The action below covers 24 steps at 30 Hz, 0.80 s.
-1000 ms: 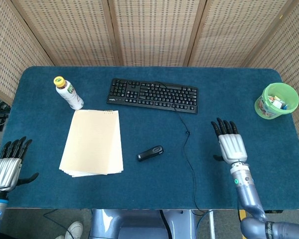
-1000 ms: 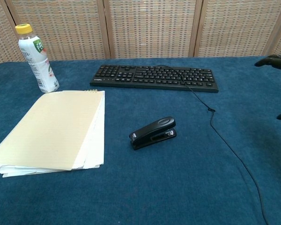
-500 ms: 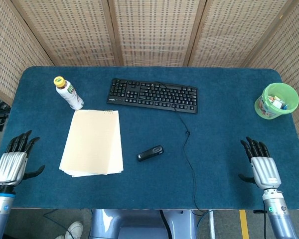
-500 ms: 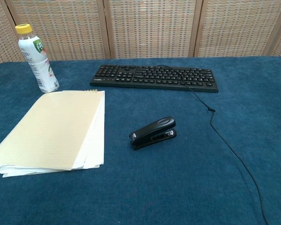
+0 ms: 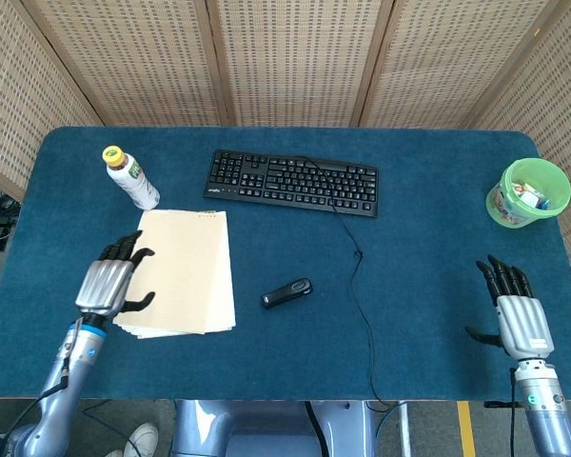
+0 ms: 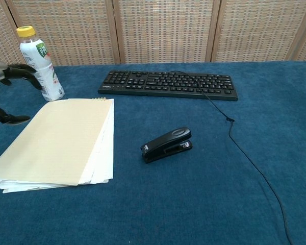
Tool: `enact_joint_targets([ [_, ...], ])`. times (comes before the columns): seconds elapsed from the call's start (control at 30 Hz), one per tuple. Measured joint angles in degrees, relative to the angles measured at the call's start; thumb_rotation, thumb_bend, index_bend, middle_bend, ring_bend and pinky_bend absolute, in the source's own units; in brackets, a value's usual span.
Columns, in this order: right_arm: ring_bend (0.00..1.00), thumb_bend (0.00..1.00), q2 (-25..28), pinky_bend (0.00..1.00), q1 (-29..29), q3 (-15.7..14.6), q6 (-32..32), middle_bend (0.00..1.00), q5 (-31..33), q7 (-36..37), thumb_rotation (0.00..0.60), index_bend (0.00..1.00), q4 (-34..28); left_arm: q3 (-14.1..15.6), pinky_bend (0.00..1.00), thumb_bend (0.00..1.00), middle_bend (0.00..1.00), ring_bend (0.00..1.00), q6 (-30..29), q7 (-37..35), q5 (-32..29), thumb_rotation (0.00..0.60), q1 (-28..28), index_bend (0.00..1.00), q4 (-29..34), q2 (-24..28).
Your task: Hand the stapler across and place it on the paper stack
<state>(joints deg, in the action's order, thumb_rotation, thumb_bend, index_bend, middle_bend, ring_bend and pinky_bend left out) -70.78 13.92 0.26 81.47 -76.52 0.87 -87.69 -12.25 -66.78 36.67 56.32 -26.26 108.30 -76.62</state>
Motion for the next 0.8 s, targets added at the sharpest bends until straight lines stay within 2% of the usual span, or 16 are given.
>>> enact_joint_targets([
  [0.33,0.00,0.13,0.5,0.00,-1.0,2.1,-0.7,0.00,-0.2,2.0,0.600,0.06,0.4,-2.5,0.12,0.30,0.07,0.07,-0.3,9.7,-13.6,0.600,-9.9,0.24,-0.2,-11.1],
  [0.53,0.00,0.13,0.6,0.00,-1.5,2.8,-0.9,0.00,-0.5,2.5,0.600,0.06,0.6,-3.2,0.12,0.30,0.07,0.07,-2.4,11.9,-17.4,0.600,-14.0,0.24,-3.8,-17.7],
  [0.8,0.00,0.13,0.7,0.00,-2.0,4.0,-1.3,0.00,-0.2,3.6,0.600,0.06,1.2,-4.1,0.12,0.30,0.07,0.07,-2.9,13.1,-21.7,0.600,-17.8,0.24,-8.0,-23.4],
])
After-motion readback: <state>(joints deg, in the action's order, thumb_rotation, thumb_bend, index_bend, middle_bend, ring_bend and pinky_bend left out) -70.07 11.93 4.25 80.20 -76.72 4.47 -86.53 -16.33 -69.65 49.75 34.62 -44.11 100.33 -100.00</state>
